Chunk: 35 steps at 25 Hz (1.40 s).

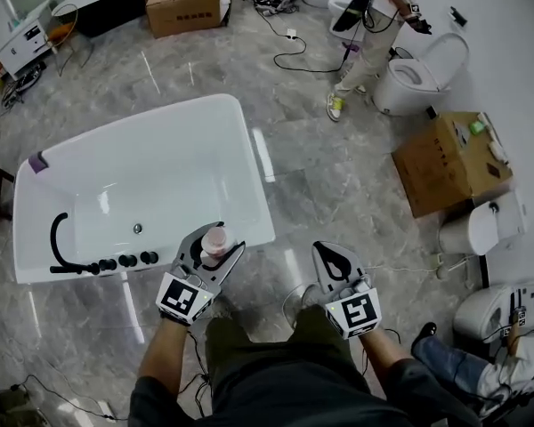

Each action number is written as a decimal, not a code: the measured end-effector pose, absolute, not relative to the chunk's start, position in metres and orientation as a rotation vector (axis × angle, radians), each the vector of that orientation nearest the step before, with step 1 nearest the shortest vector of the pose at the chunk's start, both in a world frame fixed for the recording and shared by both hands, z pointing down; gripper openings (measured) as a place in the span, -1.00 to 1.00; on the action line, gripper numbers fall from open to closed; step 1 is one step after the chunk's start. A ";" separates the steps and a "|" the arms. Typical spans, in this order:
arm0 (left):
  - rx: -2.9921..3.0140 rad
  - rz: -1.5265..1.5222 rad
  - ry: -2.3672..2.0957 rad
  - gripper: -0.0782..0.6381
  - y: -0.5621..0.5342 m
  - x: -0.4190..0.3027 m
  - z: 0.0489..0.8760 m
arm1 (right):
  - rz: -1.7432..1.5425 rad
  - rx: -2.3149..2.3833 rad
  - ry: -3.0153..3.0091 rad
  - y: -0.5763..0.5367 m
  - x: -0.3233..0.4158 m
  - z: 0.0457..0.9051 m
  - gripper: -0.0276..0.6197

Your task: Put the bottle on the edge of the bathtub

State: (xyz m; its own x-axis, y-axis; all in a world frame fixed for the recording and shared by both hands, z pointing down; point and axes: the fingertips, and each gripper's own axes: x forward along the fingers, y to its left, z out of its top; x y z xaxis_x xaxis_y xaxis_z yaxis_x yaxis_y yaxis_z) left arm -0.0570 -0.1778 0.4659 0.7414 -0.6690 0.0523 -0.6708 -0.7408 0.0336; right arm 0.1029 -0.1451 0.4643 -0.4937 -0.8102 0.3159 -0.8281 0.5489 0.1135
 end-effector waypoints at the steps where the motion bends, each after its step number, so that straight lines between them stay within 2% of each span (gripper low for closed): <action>1: 2.887 0.063 -1.106 -0.15 -0.183 -0.054 0.477 | 0.081 1.354 -2.445 -0.149 0.109 0.474 -0.91; 18: 2.890 0.137 -1.036 -0.15 -0.234 -0.030 0.671 | 0.133 1.366 -2.330 -0.179 0.149 0.643 -0.91; 35: 2.847 0.107 -1.082 -0.15 -0.249 -0.028 0.753 | 0.178 1.285 -2.262 -0.194 0.157 0.715 -0.91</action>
State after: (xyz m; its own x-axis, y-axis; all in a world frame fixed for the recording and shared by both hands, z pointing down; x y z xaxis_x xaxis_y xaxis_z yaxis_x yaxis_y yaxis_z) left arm -0.0281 -0.2486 0.7531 0.7459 -0.6587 0.0990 -0.6653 -0.7439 0.0631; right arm 0.1569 -0.1938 0.7154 -0.4088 -0.7605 0.5045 -0.8302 0.5395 0.1406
